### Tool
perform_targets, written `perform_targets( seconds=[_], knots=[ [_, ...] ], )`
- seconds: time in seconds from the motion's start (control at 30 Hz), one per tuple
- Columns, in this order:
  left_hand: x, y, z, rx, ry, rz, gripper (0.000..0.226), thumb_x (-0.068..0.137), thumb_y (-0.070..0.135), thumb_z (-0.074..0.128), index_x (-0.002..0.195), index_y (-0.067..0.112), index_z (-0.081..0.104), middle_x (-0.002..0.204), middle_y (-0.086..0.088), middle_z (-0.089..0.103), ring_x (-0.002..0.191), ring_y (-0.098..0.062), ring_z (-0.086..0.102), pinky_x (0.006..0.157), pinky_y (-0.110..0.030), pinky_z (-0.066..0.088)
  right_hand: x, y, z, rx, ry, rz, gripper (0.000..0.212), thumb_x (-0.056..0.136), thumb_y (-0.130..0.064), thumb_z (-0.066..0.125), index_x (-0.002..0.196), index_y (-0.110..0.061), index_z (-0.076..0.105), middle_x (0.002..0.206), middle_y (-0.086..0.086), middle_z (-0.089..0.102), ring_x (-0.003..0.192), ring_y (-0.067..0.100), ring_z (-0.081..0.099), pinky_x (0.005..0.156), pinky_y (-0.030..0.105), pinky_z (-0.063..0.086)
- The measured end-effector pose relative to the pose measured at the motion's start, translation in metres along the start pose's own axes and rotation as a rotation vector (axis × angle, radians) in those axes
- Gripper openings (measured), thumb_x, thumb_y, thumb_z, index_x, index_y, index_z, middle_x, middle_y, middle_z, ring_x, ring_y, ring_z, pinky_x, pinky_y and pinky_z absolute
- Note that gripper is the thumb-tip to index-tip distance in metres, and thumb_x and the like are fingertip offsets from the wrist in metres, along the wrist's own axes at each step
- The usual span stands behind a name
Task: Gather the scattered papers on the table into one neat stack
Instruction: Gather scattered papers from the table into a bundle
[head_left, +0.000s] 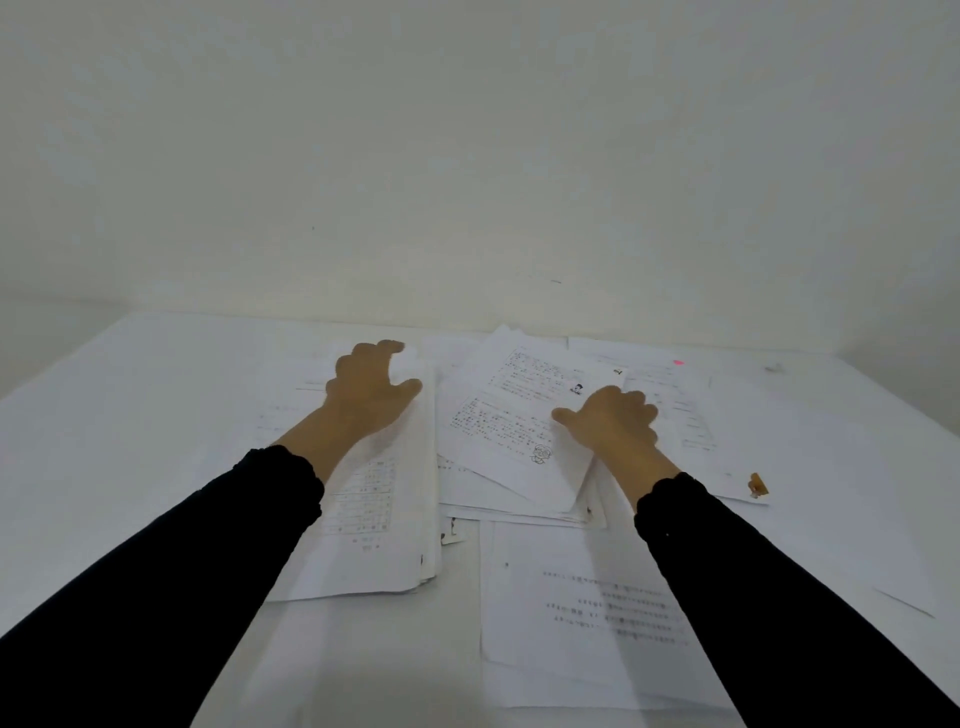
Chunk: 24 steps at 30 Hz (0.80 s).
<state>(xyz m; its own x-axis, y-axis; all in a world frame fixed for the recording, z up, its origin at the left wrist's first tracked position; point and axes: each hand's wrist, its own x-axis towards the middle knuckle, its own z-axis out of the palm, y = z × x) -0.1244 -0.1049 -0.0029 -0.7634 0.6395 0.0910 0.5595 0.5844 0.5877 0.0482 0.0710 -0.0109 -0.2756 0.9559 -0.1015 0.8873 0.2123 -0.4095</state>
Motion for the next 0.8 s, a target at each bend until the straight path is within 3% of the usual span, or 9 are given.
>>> perform_targets(
  seconds=[0.13, 0.3, 0.37, 0.43, 0.47, 0.6, 0.63, 0.73, 0.8],
  knots=[
    [-0.002, 0.01, 0.02, 0.125, -0.143, 0.063, 0.066, 0.085, 0.05, 0.057, 0.143, 0.031, 0.034, 0.151, -0.007, 0.03, 0.14, -0.032, 0.023, 0.111, -0.047, 0.025, 0.013, 0.007, -0.001, 0.071, -0.021, 0.052, 0.084, 0.072, -0.053, 0.074, 0.129, -0.001, 0.04, 0.131, 0.013, 0.044, 0.123, 0.028, 0.043, 0.081, 0.033, 0.037],
    [-0.005, 0.008, 0.035, 0.287, -0.218, 0.061, 0.069, 0.078, 0.056, 0.057, 0.14, 0.031, 0.039, 0.148, -0.005, 0.031, 0.137, -0.027, 0.027, 0.11, -0.043, 0.025, 0.015, -0.004, -0.003, 0.286, -0.098, 0.109, 0.084, 0.068, -0.022, 0.084, 0.13, 0.004, 0.034, 0.128, 0.016, 0.05, 0.119, 0.029, 0.053, 0.088, 0.036, 0.049],
    [-0.006, 0.009, 0.036, 0.291, -0.209, 0.06, 0.068, 0.078, 0.056, 0.058, 0.139, 0.03, 0.039, 0.148, -0.005, 0.031, 0.137, -0.027, 0.027, 0.11, -0.043, 0.025, 0.015, -0.006, -0.002, 0.293, -0.117, 0.095, 0.072, 0.074, -0.013, 0.079, 0.129, 0.005, 0.036, 0.103, 0.012, 0.057, 0.108, 0.029, 0.059, 0.076, 0.035, 0.051],
    [-0.006, 0.01, 0.035, 0.284, -0.214, 0.055, 0.068, 0.079, 0.055, 0.057, 0.139, 0.03, 0.039, 0.148, -0.005, 0.03, 0.138, -0.027, 0.027, 0.111, -0.043, 0.024, 0.014, -0.006, -0.001, 0.299, -0.066, 0.058, 0.055, 0.082, -0.003, 0.066, 0.128, 0.006, 0.037, 0.074, 0.005, 0.046, 0.088, 0.026, 0.057, 0.058, 0.029, 0.043],
    [-0.006, 0.01, 0.035, 0.276, -0.219, 0.051, 0.067, 0.08, 0.055, 0.057, 0.14, 0.03, 0.039, 0.148, -0.005, 0.03, 0.138, -0.027, 0.026, 0.111, -0.043, 0.024, 0.014, -0.006, -0.002, 0.327, -0.03, 0.047, 0.049, 0.084, 0.001, 0.059, 0.127, 0.006, 0.036, 0.072, 0.004, 0.043, 0.084, 0.025, 0.053, 0.056, 0.028, 0.04],
    [-0.003, 0.015, 0.031, 0.143, -0.206, 0.021, 0.062, 0.084, 0.051, 0.056, 0.139, 0.026, 0.039, 0.148, -0.007, 0.032, 0.138, -0.03, 0.026, 0.11, -0.043, 0.026, 0.012, -0.002, -0.013, 0.434, 0.136, -0.019, 0.045, 0.085, 0.008, 0.047, 0.129, 0.002, 0.04, 0.114, 0.016, 0.057, 0.102, 0.032, 0.058, 0.07, 0.032, 0.046],
    [-0.002, 0.017, 0.03, 0.08, -0.188, 0.012, 0.061, 0.085, 0.049, 0.056, 0.139, 0.025, 0.04, 0.148, -0.008, 0.034, 0.138, -0.03, 0.027, 0.109, -0.043, 0.027, 0.012, -0.001, -0.018, 0.473, 0.174, -0.05, 0.043, 0.085, 0.008, 0.045, 0.127, 0.0, 0.044, 0.116, 0.015, 0.057, 0.102, 0.031, 0.058, 0.07, 0.032, 0.046],
    [0.001, 0.024, 0.024, -0.133, -0.096, 0.012, 0.059, 0.087, 0.047, 0.055, 0.137, 0.019, 0.042, 0.146, -0.009, 0.039, 0.136, -0.029, 0.034, 0.109, -0.043, 0.031, 0.013, 0.002, -0.036, 0.673, 0.2, -0.125, 0.028, 0.084, 0.01, 0.038, 0.102, -0.006, 0.051, 0.084, 0.001, 0.054, 0.084, 0.024, 0.053, 0.056, 0.021, 0.039],
    [0.0, 0.032, 0.019, -0.291, -0.036, 0.018, 0.059, 0.089, 0.047, 0.053, 0.137, 0.016, 0.041, 0.144, -0.01, 0.042, 0.133, -0.027, 0.04, 0.105, -0.038, 0.035, 0.012, 0.002, -0.049, 0.82, 0.175, -0.121, 0.021, 0.084, 0.008, 0.04, 0.09, -0.008, 0.051, 0.073, -0.005, 0.048, 0.081, 0.021, 0.05, 0.05, 0.018, 0.034]
  ],
)
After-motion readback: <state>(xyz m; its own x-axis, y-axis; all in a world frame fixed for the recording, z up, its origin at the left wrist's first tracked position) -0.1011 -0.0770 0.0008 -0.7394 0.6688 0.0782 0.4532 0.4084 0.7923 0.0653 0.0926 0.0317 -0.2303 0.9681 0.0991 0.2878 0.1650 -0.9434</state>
